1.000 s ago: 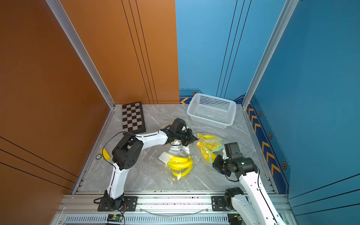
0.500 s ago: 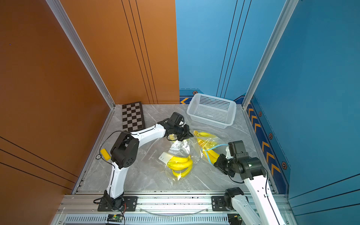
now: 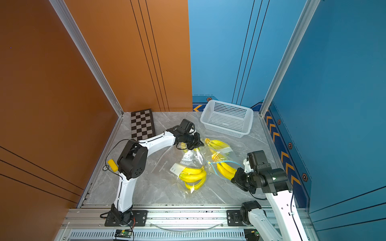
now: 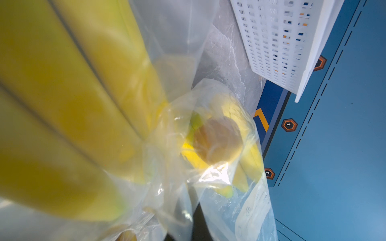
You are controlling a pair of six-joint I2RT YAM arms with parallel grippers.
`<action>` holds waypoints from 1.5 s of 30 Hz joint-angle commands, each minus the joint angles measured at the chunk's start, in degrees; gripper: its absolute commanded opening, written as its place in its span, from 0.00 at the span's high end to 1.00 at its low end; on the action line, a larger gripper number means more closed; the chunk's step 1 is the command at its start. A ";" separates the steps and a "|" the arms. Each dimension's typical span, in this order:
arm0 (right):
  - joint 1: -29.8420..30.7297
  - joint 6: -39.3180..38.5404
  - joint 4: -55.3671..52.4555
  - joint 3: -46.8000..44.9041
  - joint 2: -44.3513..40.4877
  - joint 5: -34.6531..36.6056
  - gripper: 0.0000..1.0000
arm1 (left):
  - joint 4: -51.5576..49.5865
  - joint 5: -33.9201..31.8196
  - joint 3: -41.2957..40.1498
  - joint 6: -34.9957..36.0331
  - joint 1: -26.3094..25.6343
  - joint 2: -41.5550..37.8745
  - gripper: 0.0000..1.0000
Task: Open the zip-top bag and take out the banana
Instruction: Pick up the banana from the zipper food storage bag.
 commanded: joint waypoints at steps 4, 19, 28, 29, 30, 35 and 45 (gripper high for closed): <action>-0.04 -4.91 -10.12 3.66 0.70 -2.89 0.83 | -3.01 1.23 -0.01 2.53 0.61 -1.49 1.00; 0.41 -8.10 -20.16 5.84 -2.08 -8.11 0.81 | -3.00 1.88 0.66 2.43 1.79 -0.88 1.00; 4.64 -5.66 -20.24 7.06 -2.67 -14.94 0.81 | -5.55 3.98 6.90 3.18 4.66 2.55 1.00; 5.33 -5.10 -20.15 6.92 -2.87 -14.93 0.81 | -6.29 4.25 8.03 3.53 4.95 2.98 1.00; 6.04 -4.59 -20.15 6.73 -3.13 -15.07 0.81 | -7.10 4.39 9.19 3.99 5.21 3.41 1.00; 9.28 -1.94 -19.69 7.43 -3.91 -16.83 0.81 | -8.82 4.92 11.08 4.69 5.63 4.58 1.00; 9.51 11.37 0.20 5.85 -4.87 -18.16 0.81 | -8.73 6.21 9.19 5.57 4.49 3.29 1.00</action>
